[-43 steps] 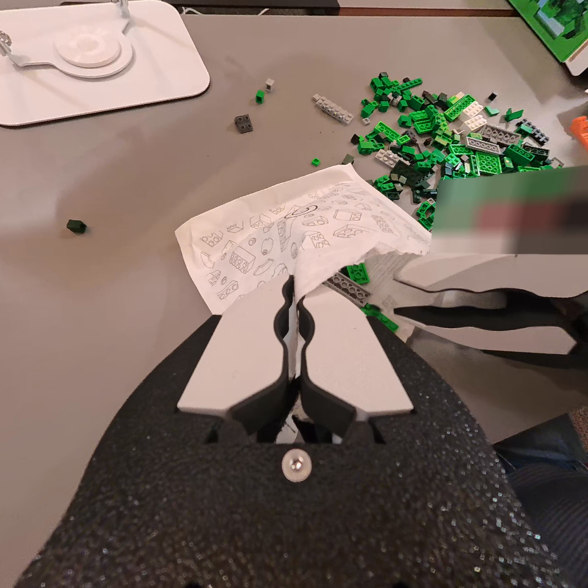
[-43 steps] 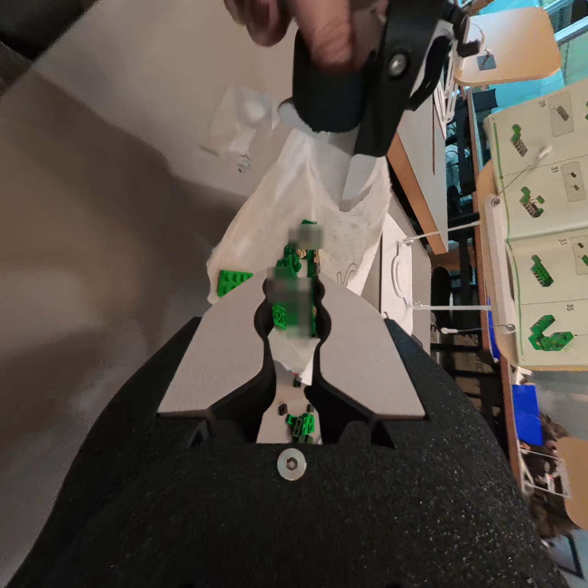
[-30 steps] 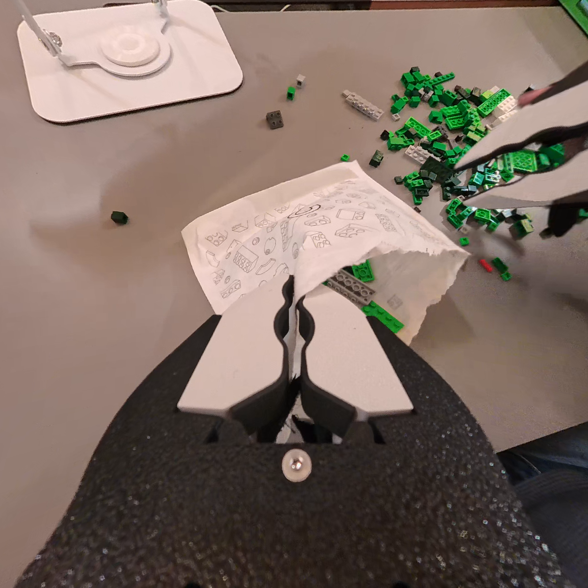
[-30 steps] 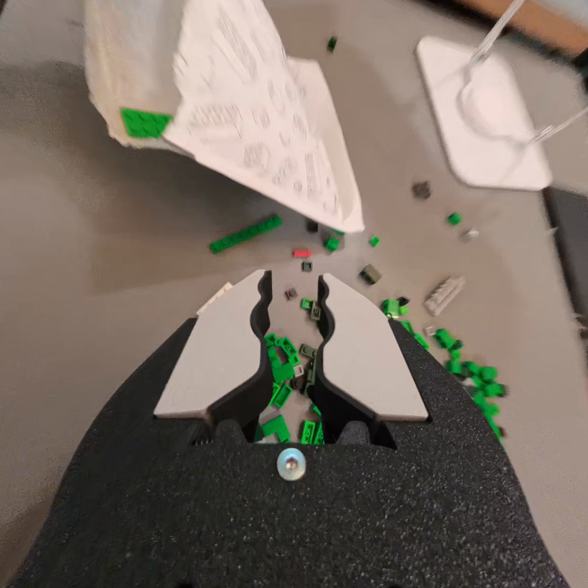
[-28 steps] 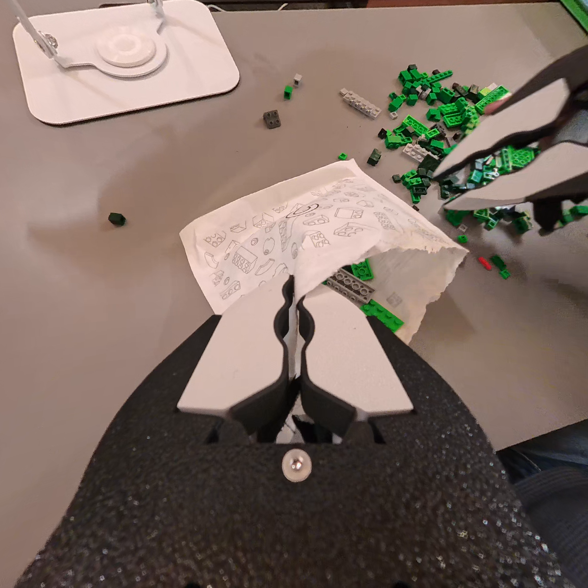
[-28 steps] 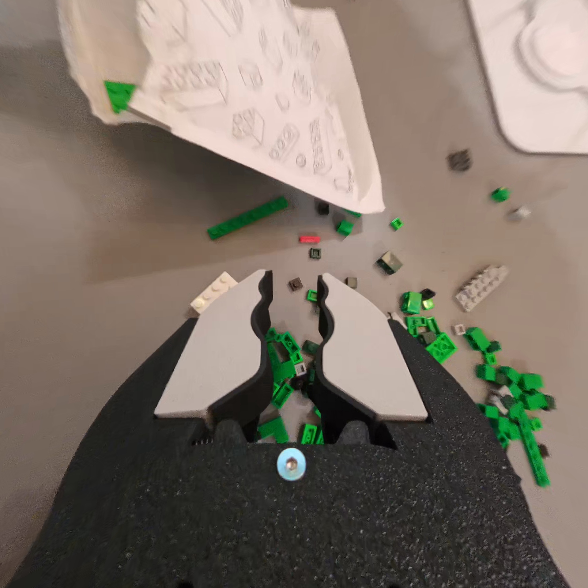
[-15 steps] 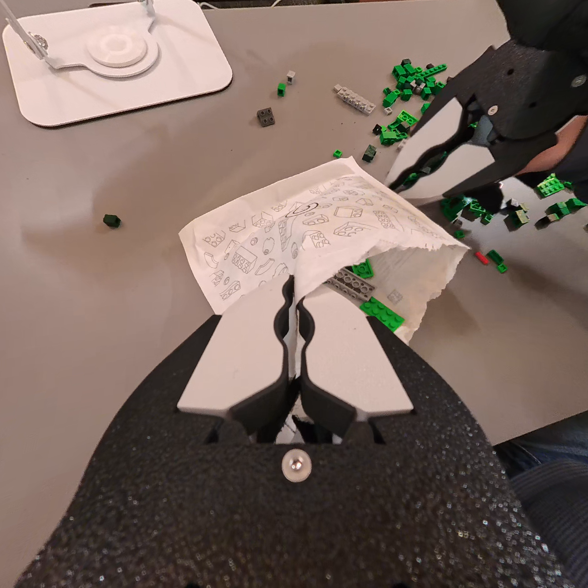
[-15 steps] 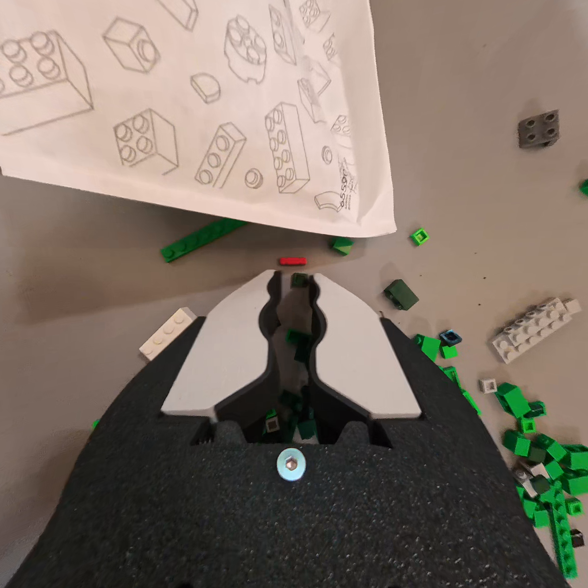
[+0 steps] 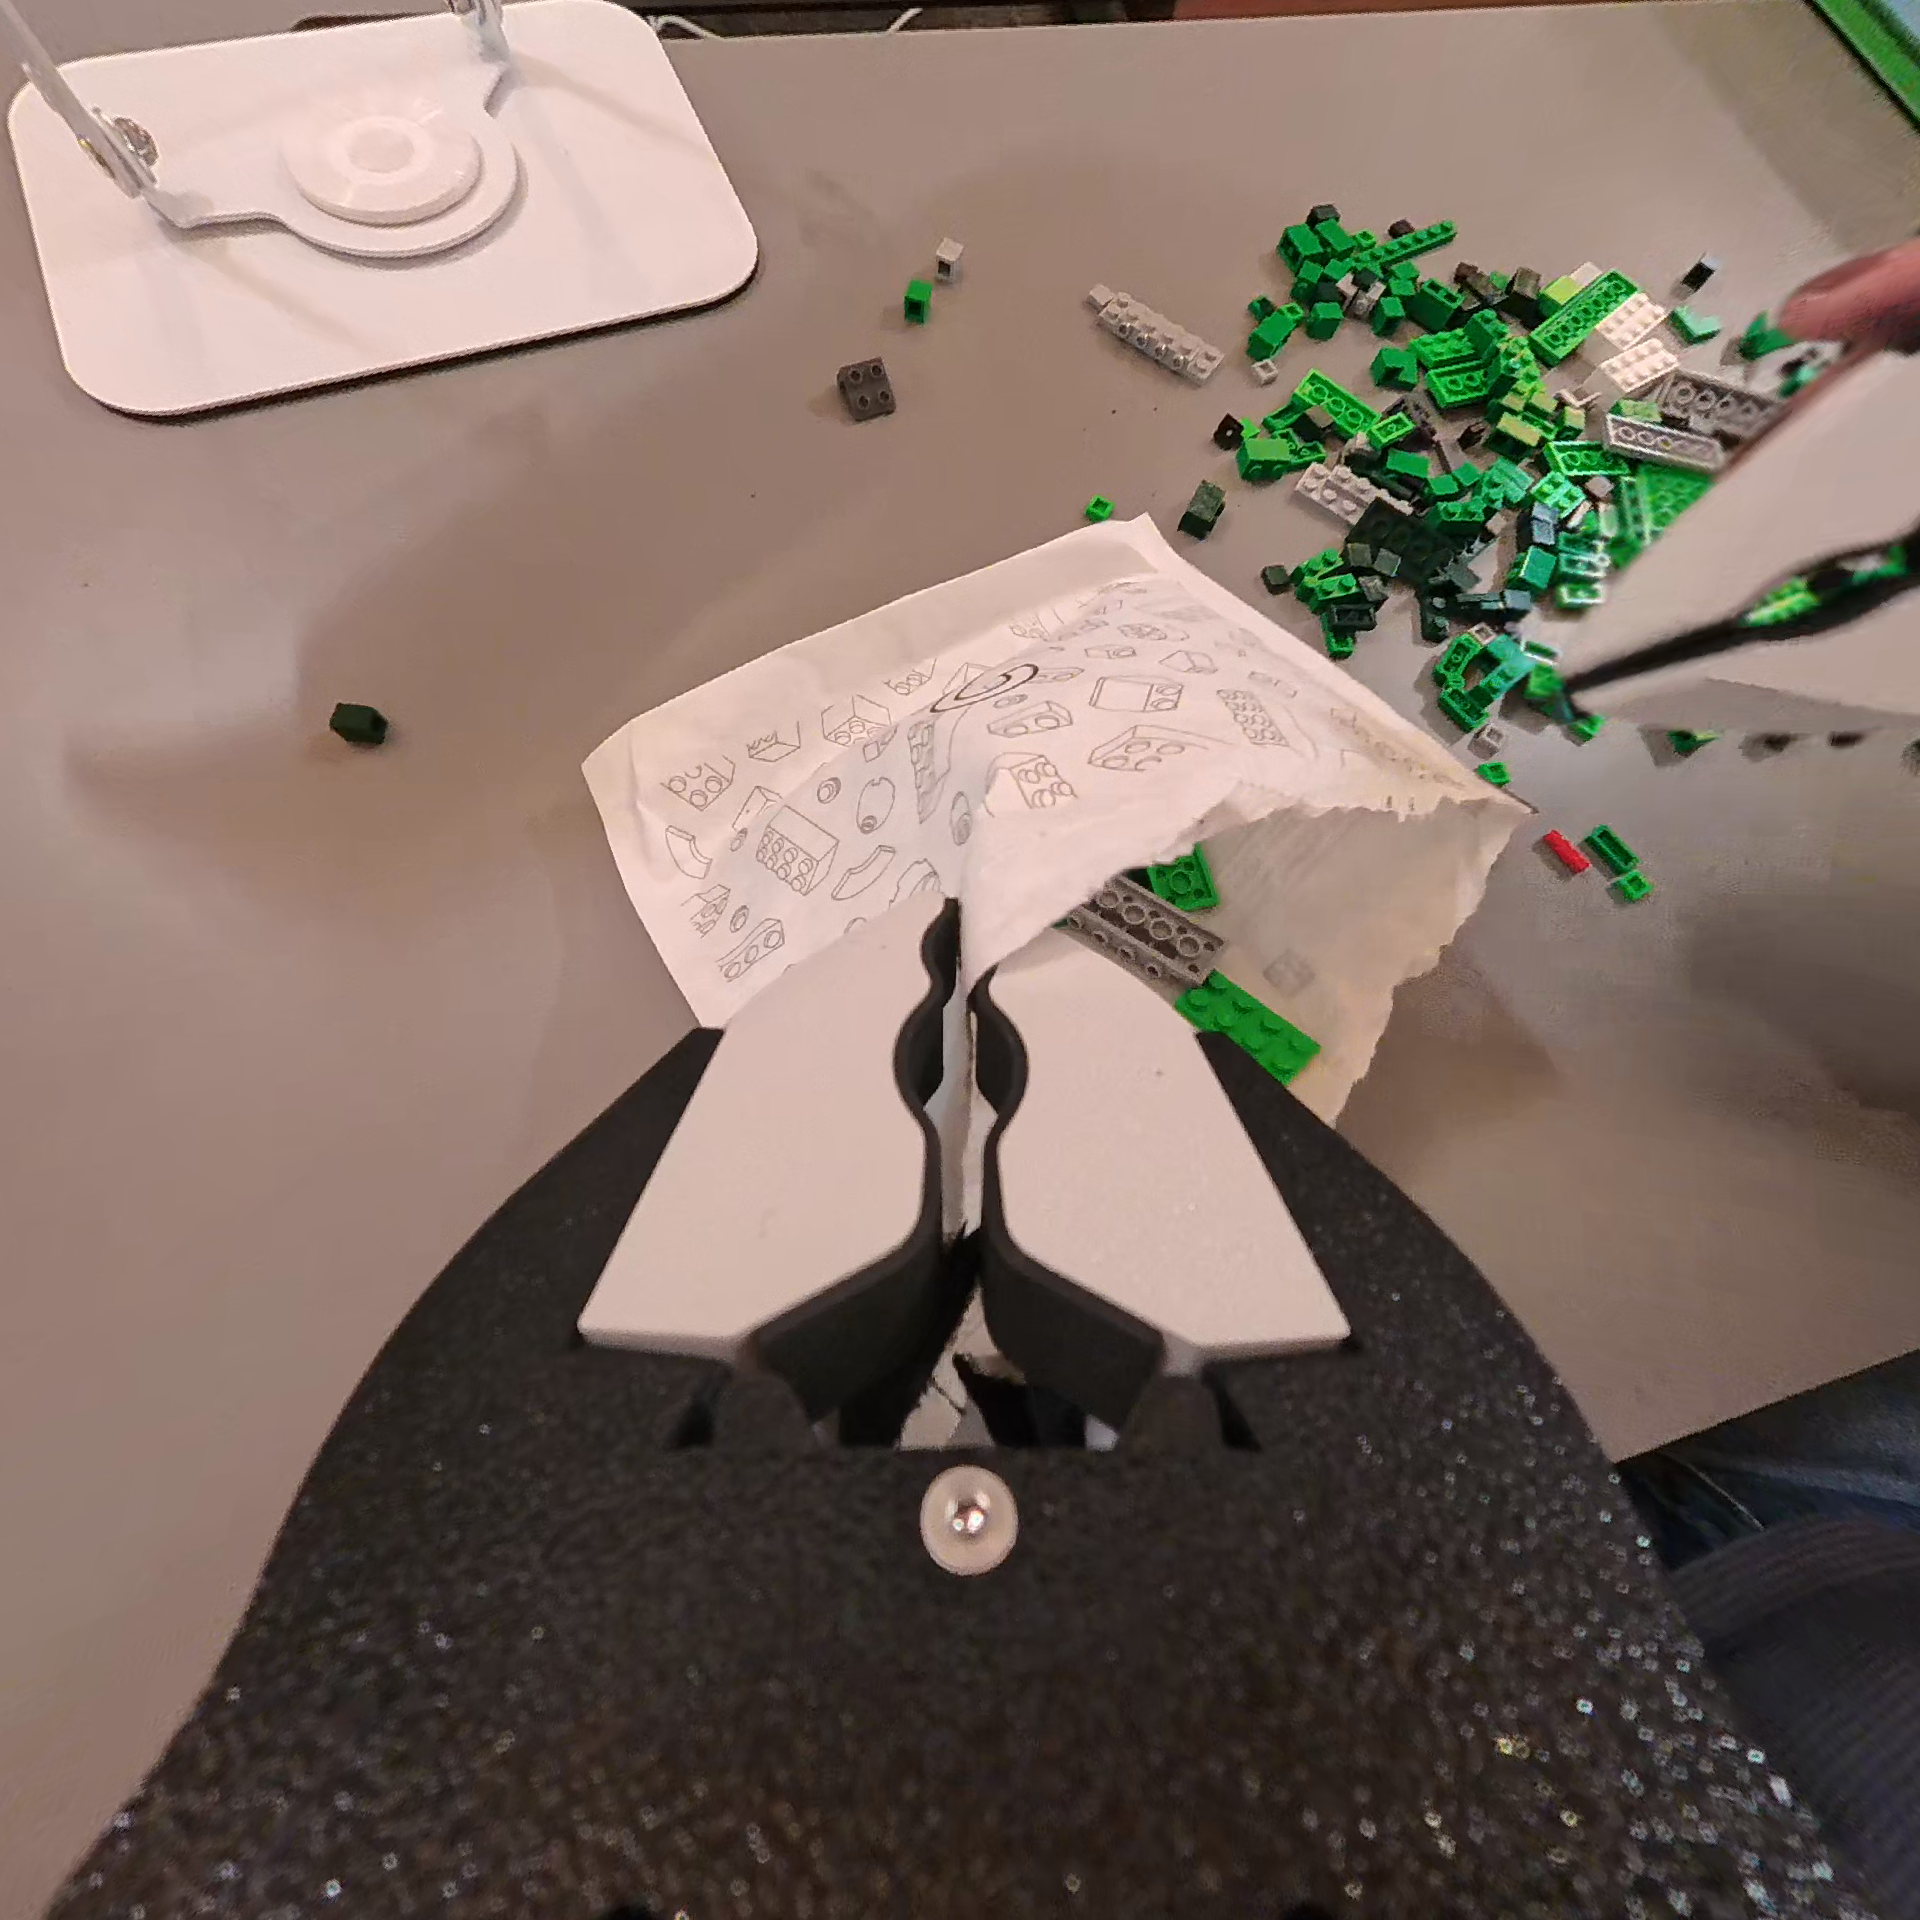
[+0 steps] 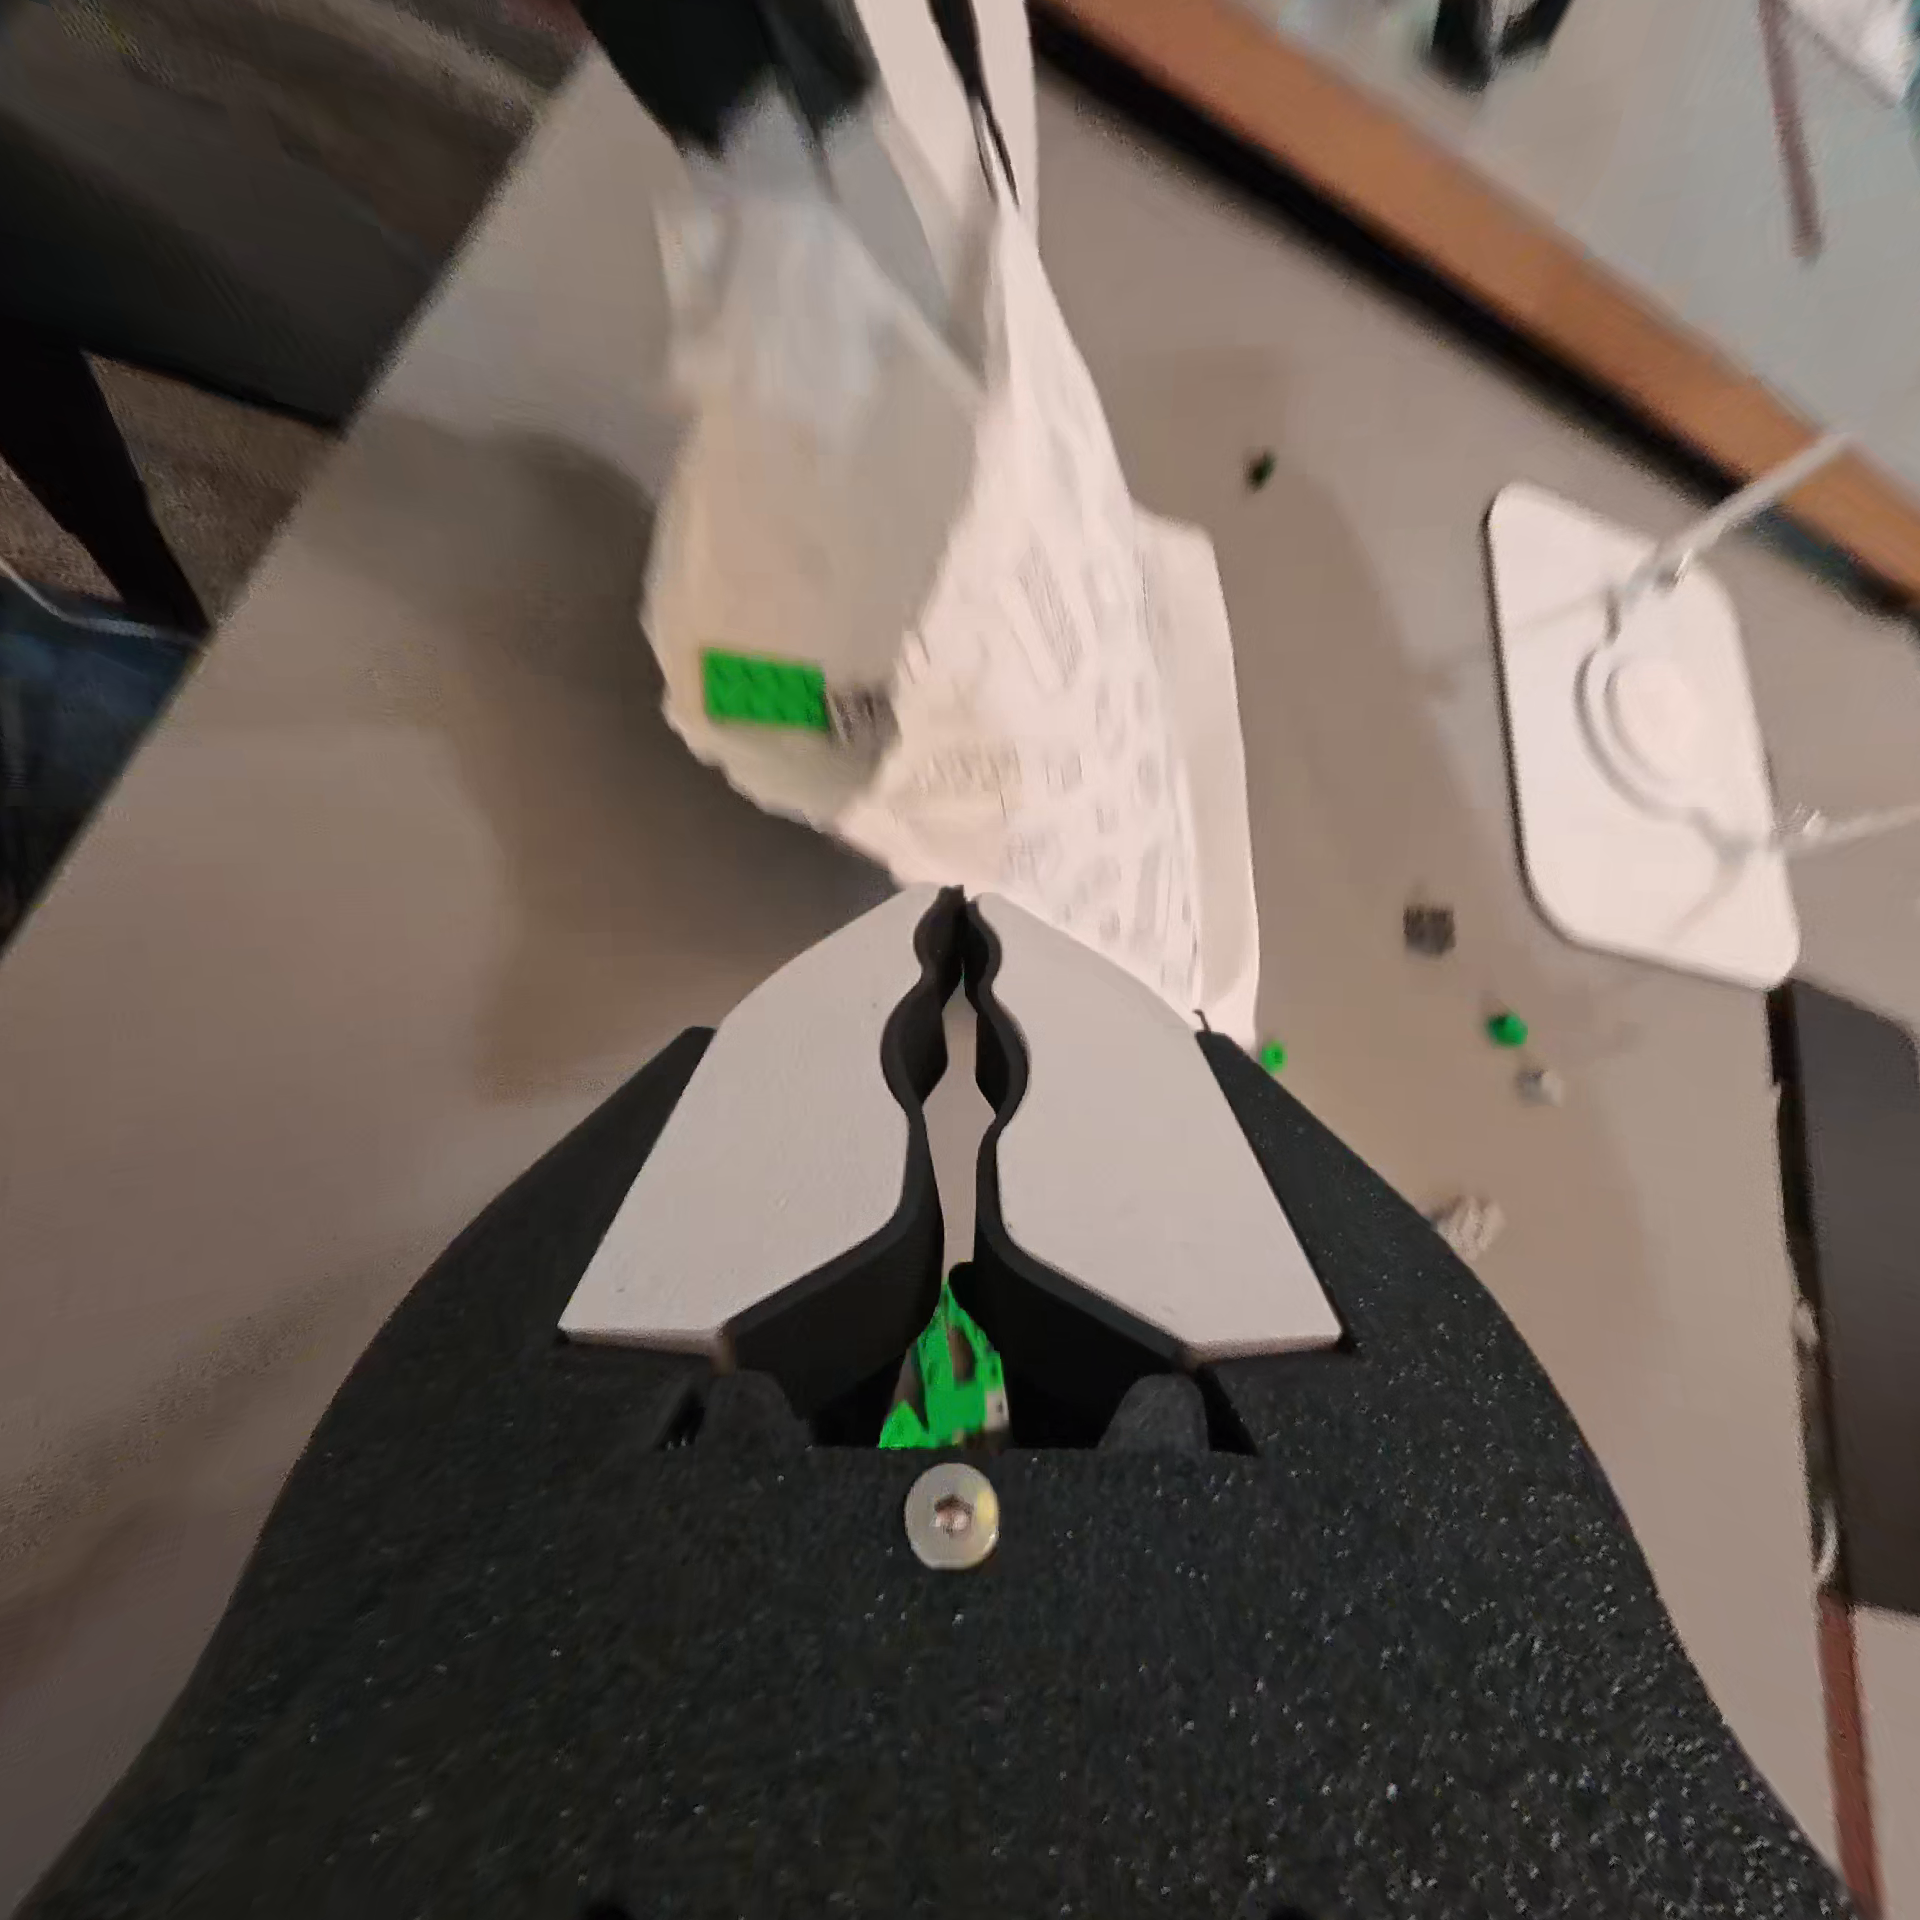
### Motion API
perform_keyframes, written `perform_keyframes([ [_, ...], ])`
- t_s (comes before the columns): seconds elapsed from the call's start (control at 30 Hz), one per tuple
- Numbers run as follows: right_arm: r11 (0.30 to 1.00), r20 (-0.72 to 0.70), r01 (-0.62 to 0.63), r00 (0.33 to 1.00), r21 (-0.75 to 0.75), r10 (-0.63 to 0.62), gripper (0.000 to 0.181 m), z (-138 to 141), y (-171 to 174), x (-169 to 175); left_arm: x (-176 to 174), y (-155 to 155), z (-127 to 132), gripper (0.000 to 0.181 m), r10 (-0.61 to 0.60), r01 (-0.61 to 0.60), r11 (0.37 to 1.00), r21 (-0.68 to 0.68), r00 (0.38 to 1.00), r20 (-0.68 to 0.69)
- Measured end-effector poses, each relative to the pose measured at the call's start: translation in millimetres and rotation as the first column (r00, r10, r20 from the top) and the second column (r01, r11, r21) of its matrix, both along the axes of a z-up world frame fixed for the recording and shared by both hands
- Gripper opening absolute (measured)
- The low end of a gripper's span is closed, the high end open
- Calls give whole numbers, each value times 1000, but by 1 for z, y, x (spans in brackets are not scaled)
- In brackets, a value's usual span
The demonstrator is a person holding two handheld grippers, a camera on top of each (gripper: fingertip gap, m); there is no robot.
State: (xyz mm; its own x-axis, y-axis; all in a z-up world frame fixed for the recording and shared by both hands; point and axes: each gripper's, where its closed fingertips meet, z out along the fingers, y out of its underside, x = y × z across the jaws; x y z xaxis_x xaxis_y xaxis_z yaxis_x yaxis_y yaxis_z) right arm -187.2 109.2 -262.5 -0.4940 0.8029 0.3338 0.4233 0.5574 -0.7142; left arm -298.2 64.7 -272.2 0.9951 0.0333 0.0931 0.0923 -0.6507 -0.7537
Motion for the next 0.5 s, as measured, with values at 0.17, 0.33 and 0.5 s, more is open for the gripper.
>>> perform_keyframes([
  [0.17, 975, -162, -123, 975, 184, 153, 0, 14, -60, -25, 5, 2, 0, 0, -4, 4, 1000, 4, 1000, 14],
  [0.33, 875, -154, -80, 973, 478, 173, 1, -16, -62, -42, 9, 1, 2, 0, -20, 20, 1000, 9, 1000, 19],
  [0.5, 911, -138, -85, 979, 405, 152, 16, -20, -62, -34, 7, 1, 1, 0, -20, 20, 1000, 9, 1000, 22],
])
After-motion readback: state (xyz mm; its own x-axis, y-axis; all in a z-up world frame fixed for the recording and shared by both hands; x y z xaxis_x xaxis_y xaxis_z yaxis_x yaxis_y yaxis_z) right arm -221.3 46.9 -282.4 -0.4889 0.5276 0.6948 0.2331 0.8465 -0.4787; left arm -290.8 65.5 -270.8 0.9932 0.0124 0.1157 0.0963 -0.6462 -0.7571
